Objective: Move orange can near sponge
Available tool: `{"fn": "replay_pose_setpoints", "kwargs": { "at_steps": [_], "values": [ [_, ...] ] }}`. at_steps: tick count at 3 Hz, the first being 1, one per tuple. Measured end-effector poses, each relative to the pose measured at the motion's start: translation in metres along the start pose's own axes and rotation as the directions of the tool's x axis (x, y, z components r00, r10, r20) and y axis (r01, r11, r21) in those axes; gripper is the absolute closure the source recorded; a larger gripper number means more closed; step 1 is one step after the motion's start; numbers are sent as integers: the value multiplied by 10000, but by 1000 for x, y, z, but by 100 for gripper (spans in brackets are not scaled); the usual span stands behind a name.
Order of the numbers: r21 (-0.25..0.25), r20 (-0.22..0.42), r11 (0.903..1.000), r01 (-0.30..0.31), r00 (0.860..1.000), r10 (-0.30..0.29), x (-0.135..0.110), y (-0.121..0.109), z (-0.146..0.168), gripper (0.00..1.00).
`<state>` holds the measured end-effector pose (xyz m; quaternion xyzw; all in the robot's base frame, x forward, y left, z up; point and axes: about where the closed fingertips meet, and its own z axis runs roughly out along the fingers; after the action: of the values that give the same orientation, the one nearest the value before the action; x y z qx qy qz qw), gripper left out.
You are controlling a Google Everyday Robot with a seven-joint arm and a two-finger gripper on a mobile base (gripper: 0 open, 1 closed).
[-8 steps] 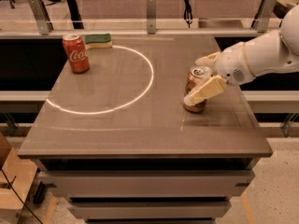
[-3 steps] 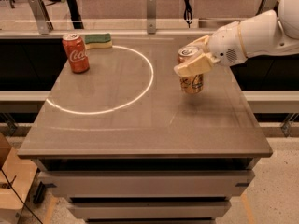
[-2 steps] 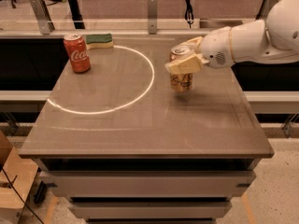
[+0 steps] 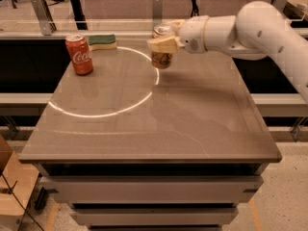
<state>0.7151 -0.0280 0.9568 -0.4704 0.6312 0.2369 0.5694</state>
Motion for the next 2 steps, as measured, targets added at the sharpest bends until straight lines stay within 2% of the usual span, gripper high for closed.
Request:
{"fn": "replay_pose_setpoints", "kwargs": {
  "at_steps": [1, 2],
  "values": [
    [525, 5, 9978, 412, 9991, -413, -5, -22, 37, 100],
    [1111, -330, 9927, 470, 9985, -436, 5, -40, 69, 100]
  ]
}}
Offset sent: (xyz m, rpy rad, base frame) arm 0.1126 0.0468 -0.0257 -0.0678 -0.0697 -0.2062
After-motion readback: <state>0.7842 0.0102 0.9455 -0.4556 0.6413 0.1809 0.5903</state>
